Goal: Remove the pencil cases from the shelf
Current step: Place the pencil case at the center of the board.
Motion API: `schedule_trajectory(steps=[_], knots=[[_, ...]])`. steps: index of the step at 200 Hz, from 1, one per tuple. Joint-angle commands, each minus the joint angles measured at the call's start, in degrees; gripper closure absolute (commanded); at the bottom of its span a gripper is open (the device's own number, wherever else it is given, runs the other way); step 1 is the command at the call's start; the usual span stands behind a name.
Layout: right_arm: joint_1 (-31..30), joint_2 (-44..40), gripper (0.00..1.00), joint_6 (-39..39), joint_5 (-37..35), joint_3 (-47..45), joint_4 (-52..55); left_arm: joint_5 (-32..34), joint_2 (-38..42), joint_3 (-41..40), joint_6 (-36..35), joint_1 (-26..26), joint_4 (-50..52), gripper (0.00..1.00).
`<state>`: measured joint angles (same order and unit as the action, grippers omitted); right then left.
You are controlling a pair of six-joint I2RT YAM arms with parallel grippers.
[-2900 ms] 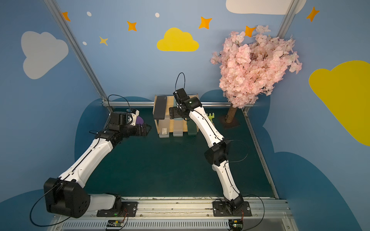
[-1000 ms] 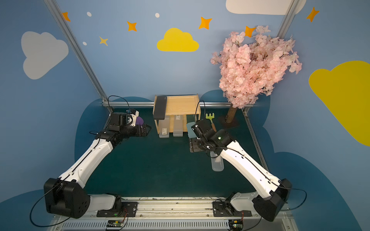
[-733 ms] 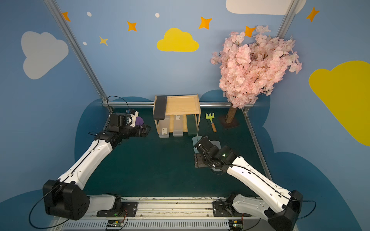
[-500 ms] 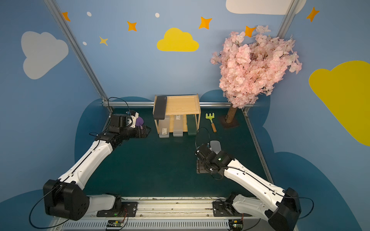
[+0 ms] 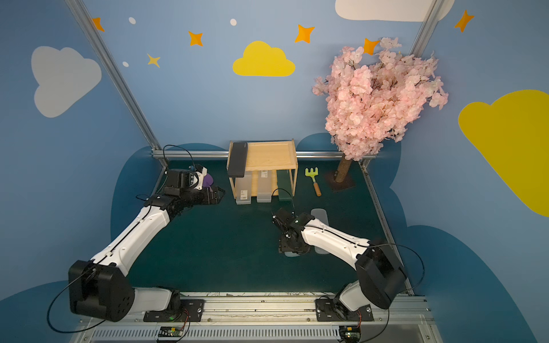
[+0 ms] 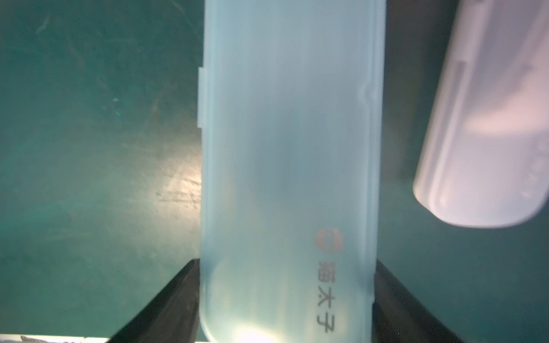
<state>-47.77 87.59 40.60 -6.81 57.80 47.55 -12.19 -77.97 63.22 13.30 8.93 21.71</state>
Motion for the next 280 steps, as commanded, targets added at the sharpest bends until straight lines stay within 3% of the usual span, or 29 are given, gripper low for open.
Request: schedule_trajectory(steps=[1, 81, 109, 128, 172, 223, 280], knots=[[0.21, 2.5, 0.31, -2.44, 3.59, 1.57, -1.83, -0.72, -0.53, 0.28, -0.29, 0.04, -0.79, 0.0], [2.6, 5.75, 0.29, -2.29, 9.0, -2.1, -7.59, -0.73, -1.48, 0.33, -0.3, 0.04, -0.85, 0.0], [2.69, 5.49, 0.17, -2.41, 8.42, -2.31, -7.32, -0.72, -1.63, 0.4, -0.29, 0.06, -0.97, 0.0], [2.7, 5.52, 0.02, -2.84, 7.83, -1.49, -6.43, -0.67, -1.87, 0.56, -0.23, 0.04, -0.94, 0.0], [4.2, 6.46, 0.02, -5.6, 6.1, 3.57, -3.8, -0.72, -1.34, 0.62, -0.45, 0.04, -0.8, 0.0], [7.46, 13.57, 0.02, -9.3, 3.84, 11.91, -1.08, -0.61, -1.05, 0.78, -0.71, 0.0, -0.29, 0.0], [8.23, 18.34, 0.02, -9.84, 4.25, 14.92, -0.7, -0.52, -1.22, 0.78, -0.91, -0.05, -0.28, 0.0]])
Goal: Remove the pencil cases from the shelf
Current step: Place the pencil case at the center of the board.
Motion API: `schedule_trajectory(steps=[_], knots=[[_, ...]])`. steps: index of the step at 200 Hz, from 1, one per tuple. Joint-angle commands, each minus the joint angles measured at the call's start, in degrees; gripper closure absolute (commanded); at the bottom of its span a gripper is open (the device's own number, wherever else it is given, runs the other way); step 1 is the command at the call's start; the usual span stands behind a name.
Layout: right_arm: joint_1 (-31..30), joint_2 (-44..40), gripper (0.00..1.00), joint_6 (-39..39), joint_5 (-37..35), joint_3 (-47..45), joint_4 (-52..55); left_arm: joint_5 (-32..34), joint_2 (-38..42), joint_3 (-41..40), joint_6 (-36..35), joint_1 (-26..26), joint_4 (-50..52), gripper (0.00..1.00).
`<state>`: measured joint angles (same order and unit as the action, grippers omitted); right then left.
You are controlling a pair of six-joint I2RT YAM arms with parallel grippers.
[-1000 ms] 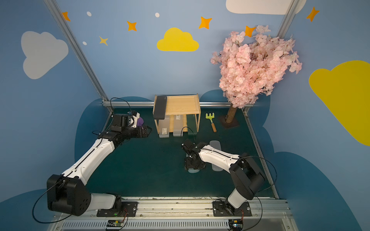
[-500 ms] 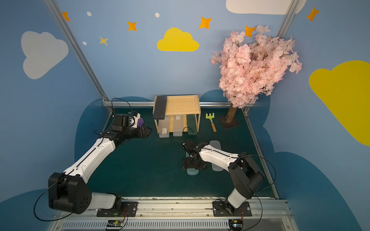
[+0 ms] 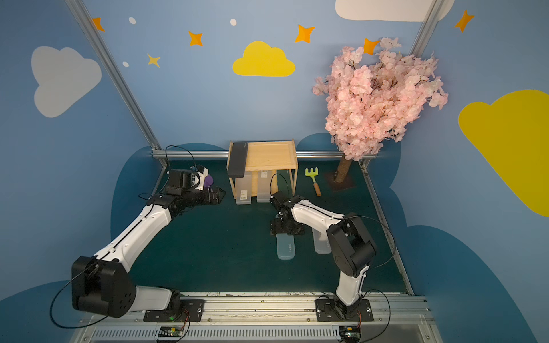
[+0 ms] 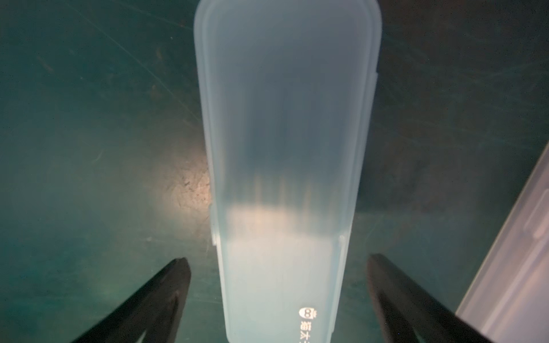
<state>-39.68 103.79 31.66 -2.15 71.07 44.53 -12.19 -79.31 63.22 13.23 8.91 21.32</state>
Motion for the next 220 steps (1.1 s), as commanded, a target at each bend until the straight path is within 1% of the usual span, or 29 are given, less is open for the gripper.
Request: schedule_trajectory(steps=[1, 108, 163, 220], knots=[[0.09, 2.22, 0.02, -0.9, -0.4, 1.77, 2.31, -0.5, 0.07, 0.82, -0.8, -0.03, 0.12, 0.0], [-0.21, 6.29, 0.02, -0.73, 0.46, 3.38, 1.14, -0.32, -0.04, 0.58, -0.89, -0.12, -0.08, 0.0], [-0.22, 6.33, 0.28, -0.38, 0.75, 2.44, 0.91, -0.24, -0.06, 0.5, -0.83, -0.03, -0.08, 0.0], [1.24, 3.47, 0.28, -0.41, -0.31, -0.54, 0.91, -0.35, 0.04, 0.39, -0.79, -0.12, -0.1, 0.0]])
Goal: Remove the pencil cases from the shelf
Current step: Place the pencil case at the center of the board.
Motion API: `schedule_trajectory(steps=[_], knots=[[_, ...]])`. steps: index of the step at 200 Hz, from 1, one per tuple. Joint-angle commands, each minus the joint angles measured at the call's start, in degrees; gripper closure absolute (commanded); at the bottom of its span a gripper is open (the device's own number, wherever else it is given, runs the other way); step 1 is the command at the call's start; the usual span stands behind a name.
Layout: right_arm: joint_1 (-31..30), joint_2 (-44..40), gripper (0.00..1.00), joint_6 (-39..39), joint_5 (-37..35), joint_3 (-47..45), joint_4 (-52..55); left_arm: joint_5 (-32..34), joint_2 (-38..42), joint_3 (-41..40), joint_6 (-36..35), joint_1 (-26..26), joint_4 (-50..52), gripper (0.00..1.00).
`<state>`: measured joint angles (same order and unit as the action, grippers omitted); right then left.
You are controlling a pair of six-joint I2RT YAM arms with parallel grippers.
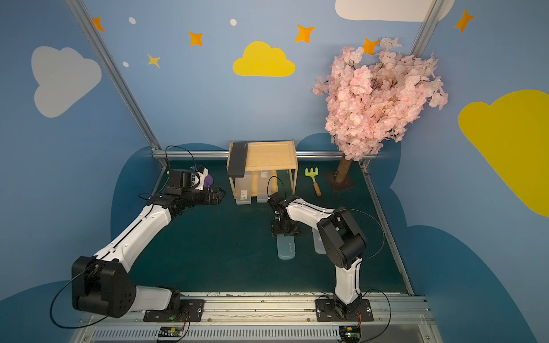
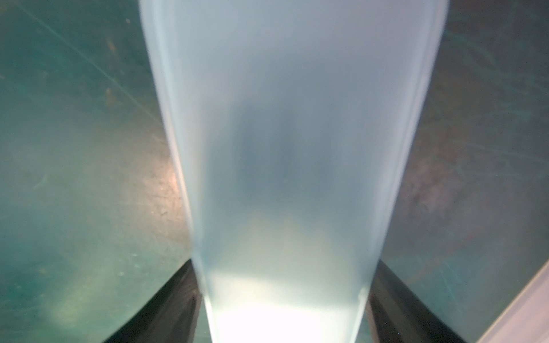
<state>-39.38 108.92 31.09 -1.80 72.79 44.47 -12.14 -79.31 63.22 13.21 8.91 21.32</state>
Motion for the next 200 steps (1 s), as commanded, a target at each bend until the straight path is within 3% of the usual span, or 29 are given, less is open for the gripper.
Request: schedule_trajectory(steps=[1, 95, 148, 200], knots=[[1.0, -1.73, 0.28, 0.13, -0.7, -2.33, 0.97, -0.41, 0.08, 0.4, -0.75, -0.12, -0.08, 0.0], [4.94, -4.43, 0.25, -2.44, -1.8, -4.13, 1.37, -0.05, 0.71, 0.24, -0.8, -0.16, 0.26, 0.0], [4.92, -5.57, 0.02, -2.43, -2.21, -3.83, 1.02, 0.11, 1.17, 0.46, -0.92, -0.12, 0.43, 0.0], [3.3, -14.12, 0.02, -4.64, -6.06, 1.27, 6.52, -0.77, 1.32, 2.22, -0.47, -0.13, 0.77, 0.0]])
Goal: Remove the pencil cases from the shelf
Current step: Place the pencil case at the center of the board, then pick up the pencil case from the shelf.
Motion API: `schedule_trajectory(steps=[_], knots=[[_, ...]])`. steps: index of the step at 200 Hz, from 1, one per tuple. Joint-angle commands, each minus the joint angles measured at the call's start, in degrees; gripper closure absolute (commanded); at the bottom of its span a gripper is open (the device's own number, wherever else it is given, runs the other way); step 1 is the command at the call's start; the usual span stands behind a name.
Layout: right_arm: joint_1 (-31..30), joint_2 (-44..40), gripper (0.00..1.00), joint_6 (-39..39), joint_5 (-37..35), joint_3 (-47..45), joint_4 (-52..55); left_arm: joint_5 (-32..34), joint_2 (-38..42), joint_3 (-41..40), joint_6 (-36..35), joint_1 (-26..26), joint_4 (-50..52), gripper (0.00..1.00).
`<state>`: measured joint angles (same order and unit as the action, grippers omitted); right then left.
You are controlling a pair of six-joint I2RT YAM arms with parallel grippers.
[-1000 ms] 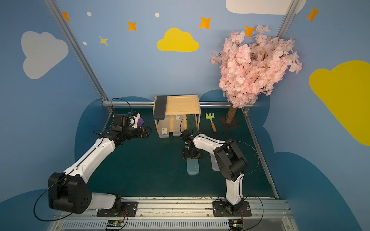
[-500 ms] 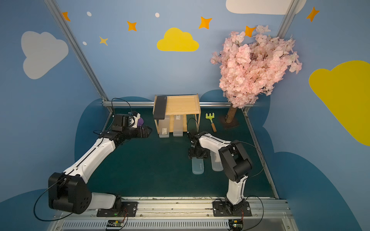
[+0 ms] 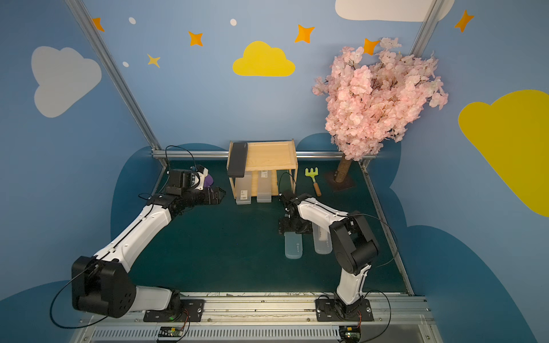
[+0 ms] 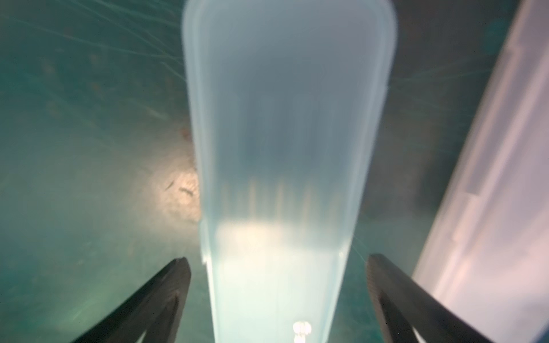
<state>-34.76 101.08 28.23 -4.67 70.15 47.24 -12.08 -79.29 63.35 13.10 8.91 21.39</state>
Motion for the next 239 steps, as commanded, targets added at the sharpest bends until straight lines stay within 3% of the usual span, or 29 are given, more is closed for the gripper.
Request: schedule_trajectory(steps=[1, 41, 64, 131, 158, 196, 239], knots=[[-1.34, -6.52, 0.02, -1.86, -3.31, 4.06, 3.78, -0.8, 1.32, 2.15, -0.36, -0.13, 0.73, 0.0], [-2.61, -12.02, 0.02, -5.35, -2.63, 11.83, 4.94, -0.77, 2.12, 3.98, -0.28, -0.12, 1.12, 0.0], [-3.02, -11.84, 0.02, -6.09, -0.56, 17.98, 3.58, -3.98, 1.53, 6.56, -0.27, -0.07, 2.18, 0.0], [-5.98, 1.1, 0.02, -6.92, -1.12, 44.69, 8.21, -5.63, 1.35, 10.18, 0.23, 0.2, 1.17, 0.0], [-5.76, -1.0, 0.02, -5.33, -2.94, 43.07, 6.68, -3.9, -3.52, 17.09, -0.27, 2.12, 2.99, 0.0], [-4.07, -10.18, 0.02, -4.04, -3.42, 31.67, 0.48, -1.66, -11.87, 29.01, -1.62, 4.4, 7.71, 0.0], [-1.93, -17.02, 0.02, -3.44, -2.57, 24.05, 0.09, 6.3, -24.07, 45.08, -3.61, 7.57, 16.48, 0.0]])
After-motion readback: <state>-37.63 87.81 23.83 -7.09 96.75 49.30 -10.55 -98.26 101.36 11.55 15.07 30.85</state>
